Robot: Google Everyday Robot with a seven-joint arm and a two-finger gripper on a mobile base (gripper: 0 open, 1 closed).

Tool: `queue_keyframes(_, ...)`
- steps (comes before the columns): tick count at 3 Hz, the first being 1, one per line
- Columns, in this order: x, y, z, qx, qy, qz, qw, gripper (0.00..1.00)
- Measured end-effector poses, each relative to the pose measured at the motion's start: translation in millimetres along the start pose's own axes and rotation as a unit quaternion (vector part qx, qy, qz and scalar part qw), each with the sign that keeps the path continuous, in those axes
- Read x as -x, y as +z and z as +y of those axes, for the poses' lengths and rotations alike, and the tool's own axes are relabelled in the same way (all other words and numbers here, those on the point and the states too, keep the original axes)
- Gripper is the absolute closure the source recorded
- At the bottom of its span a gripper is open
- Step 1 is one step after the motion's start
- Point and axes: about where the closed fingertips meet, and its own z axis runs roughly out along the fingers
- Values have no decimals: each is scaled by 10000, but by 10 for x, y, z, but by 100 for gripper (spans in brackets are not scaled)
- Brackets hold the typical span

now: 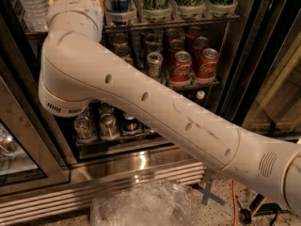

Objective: Pick water bottle from top shelf of fridge

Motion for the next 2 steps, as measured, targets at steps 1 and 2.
queue_keyframes(1,45,135,42,115,-30,-21,9999,36)
queue_keyframes(2,23,276,68,178,19,5,9998,37)
